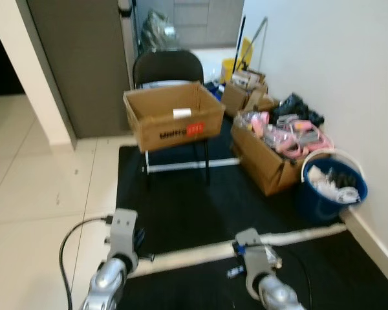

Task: Picking trash to rubbish bin

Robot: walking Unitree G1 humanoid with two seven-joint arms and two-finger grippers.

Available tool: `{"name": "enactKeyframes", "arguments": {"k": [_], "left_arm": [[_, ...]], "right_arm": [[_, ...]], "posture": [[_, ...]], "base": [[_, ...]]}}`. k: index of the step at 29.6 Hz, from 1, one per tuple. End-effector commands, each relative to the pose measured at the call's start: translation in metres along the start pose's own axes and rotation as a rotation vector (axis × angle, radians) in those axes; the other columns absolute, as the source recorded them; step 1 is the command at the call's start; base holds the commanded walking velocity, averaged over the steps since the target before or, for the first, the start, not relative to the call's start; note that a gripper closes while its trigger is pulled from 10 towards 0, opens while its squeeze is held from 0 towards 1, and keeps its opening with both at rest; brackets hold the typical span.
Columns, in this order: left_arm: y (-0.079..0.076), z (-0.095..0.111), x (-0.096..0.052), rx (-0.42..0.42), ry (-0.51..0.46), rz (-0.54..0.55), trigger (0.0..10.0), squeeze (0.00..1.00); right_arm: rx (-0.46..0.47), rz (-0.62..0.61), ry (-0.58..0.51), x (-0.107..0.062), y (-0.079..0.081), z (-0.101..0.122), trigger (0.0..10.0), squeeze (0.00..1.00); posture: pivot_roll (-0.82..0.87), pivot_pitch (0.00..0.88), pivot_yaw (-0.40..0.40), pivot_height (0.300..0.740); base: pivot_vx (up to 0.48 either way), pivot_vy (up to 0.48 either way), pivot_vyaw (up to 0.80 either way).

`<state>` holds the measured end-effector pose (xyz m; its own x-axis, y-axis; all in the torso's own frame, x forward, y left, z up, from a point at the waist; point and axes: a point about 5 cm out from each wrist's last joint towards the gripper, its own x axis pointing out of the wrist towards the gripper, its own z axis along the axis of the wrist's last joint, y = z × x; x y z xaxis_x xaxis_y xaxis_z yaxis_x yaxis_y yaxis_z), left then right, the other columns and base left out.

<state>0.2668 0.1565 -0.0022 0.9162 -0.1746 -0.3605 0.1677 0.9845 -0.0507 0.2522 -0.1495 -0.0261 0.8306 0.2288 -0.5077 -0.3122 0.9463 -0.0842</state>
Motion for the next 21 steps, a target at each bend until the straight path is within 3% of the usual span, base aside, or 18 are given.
{"name": "enactKeyframes", "arguments": {"k": [1, 21], "left_arm": [[0.0005, -0.0005, -0.0001, 0.003, 0.001, -0.001, 10.0, 0.0], [0.0009, 0.0006, 0.0008, -0.001, -0.004, 0.002, 10.0, 0.0]], "right_arm": [[0.002, 0.003, 0.024, -0.0017, 0.0016, -0.0067, 10.0, 0.0], [0.009, -0.011, 0.018, 0.001, -0.001, -0.0027, 10.0, 0.0]], "posture": [[-0.03, 0.049, 0.02, 0.74], [-0.02, 0.065, 0.019, 0.74]], "base": [[0.341, 0.0, 0.0], [0.343, 0.0, 0.0]]}}
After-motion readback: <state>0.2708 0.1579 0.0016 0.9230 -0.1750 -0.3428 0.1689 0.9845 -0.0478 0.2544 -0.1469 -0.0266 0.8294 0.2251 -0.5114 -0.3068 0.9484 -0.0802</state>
